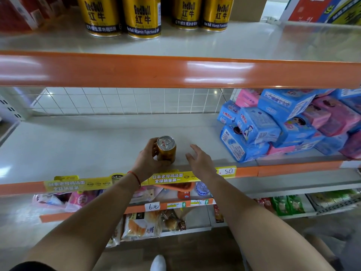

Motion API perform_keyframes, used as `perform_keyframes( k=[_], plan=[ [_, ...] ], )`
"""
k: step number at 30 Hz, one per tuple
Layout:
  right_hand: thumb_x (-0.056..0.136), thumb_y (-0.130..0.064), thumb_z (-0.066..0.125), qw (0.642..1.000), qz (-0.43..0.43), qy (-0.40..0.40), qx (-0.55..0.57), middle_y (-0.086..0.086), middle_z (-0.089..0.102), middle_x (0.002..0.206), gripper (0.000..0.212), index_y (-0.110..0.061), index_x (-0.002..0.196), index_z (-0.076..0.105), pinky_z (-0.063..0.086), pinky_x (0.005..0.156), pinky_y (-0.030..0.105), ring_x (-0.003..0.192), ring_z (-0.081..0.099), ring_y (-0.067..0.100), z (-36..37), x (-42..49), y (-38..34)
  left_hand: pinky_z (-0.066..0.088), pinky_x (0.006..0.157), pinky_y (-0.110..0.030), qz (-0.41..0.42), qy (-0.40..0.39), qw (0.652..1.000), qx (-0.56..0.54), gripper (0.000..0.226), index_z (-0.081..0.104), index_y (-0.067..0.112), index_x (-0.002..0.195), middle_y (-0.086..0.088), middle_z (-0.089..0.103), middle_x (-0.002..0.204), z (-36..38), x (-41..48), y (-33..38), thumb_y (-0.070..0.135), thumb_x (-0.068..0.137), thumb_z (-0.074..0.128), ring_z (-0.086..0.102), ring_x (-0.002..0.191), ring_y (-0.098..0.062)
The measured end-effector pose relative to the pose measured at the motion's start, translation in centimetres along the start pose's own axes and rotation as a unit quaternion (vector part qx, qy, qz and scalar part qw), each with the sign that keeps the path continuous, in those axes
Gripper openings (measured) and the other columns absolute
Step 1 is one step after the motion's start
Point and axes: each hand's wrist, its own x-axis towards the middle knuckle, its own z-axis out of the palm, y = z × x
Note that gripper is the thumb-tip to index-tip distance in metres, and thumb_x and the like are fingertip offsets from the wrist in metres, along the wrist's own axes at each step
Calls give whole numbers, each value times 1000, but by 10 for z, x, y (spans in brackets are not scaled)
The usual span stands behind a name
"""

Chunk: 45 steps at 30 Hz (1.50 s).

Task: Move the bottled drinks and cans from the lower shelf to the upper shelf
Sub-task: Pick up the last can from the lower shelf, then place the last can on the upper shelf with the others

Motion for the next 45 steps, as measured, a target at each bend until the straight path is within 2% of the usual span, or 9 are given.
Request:
perform_keyframes(
  k=[7,11,14,19,24,30,36,41,45],
  plan=[
    [101,-31,50,999,27,19,1,6,41,154,51,-15,148,40,30,117,36,142,37,24,0,-3,0,54,97,-37,13,-23,1000,-9,77,51,40,123,-1,64,121,-5,7,7,18,62,91,64,113,-19],
    [101,-30,49,1000,20,23,5,5,41,154,50,-15,148,40,28,117,36,143,36,23,-3,-6,-1,55,94,-33,20,-1,1000,-1,67,56,53,110,6,68,113,-7,5,15,42,51,86,66,108,-15],
    [101,-30,49,1000,3,24,4,4,42,154,50,-16,148,41,29,116,35,142,36,23,-8,-10,-3,55,91,-33,17,16,1000,15,71,58,40,115,4,70,108,-7,0,25,42,50,87,68,102,-16],
    [102,-32,47,999,-21,30,3,3,41,154,50,-18,149,39,29,116,35,143,36,22,-26,-22,-6,53,91,-34,27,36,997,56,67,57,23,126,4,68,106,-8,-15,54,22,67,90,66,100,-16],
    [102,-32,45,998,-52,36,-17,4,41,154,49,-16,148,40,28,115,34,142,37,23,-44,-40,-12,55,92,-39,52,51,996,56,75,61,32,117,7,71,107,-20,-43,98,58,50,81,68,102,-17],
    [102,-31,45,995,-88,46,-8,4,41,154,48,-17,148,40,28,117,34,142,36,22,-66,-58,-25,51,88,-27,82,16,996,42,59,55,20,130,0,70,111,-31,-71,163,22,78,82,66,106,-16],
    [102,-34,47,993,-102,57,0,6,43,152,51,-17,149,39,32,113,32,140,40,24,-86,-71,-44,55,88,-31,113,8,993,-11,47,59,16,123,0,73,108,-39,-100,227,23,81,78,69,102,-10],
    [101,-37,46,991,-115,71,-14,6,46,150,52,-18,149,38,37,106,31,137,44,26,-107,-73,-58,58,89,-37,114,-21,993,-12,47,64,12,111,-7,73,107,-44,-118,261,37,72,76,70,105,-21],
    [101,-38,46,991,-113,73,-7,5,44,152,52,-21,150,37,39,104,31,137,43,26,-118,-70,-63,57,91,-36,141,-42,988,36,52,60,14,124,-2,72,113,-43,-122,279,31,78,78,68,107,-15]
  ],
)
